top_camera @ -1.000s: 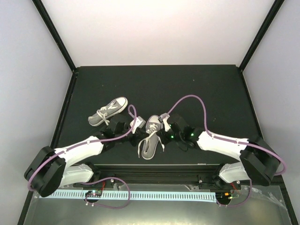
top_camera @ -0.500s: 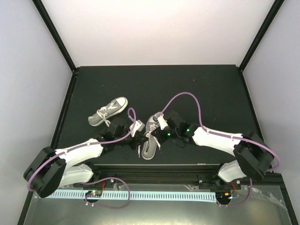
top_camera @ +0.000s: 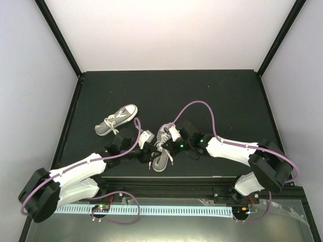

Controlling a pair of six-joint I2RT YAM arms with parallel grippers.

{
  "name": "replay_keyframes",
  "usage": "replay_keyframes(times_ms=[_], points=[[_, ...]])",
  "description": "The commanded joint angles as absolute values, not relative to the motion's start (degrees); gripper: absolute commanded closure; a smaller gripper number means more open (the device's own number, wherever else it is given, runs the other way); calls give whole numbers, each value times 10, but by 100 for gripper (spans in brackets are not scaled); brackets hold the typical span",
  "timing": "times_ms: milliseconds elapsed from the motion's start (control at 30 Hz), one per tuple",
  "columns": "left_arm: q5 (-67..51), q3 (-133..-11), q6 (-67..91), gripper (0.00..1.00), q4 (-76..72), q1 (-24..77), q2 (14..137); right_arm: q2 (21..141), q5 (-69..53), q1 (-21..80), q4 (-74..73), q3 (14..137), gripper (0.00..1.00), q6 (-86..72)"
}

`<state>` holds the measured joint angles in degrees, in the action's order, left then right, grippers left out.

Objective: Tie the shoes
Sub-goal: Wrap the shoelace around the shoelace.

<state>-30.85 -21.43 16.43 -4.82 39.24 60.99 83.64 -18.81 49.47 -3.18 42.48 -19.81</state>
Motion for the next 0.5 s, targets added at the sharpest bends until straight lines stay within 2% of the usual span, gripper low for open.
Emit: replay_keyframes(times_ms=[0,133,267,467], points=[[-299,-217,182,47,10,395,531,833,-194,494,-18,415,98,-196],[-260,-226,196,38,69,392,471,831,-192,494,-21,413,98,-195],[-223,-249,224,34,90,380,452,830,-193,494,-18,408,98,-196],[-239,-296,236,43,115,337,509,824,-188,494,-19,405,98,-196]])
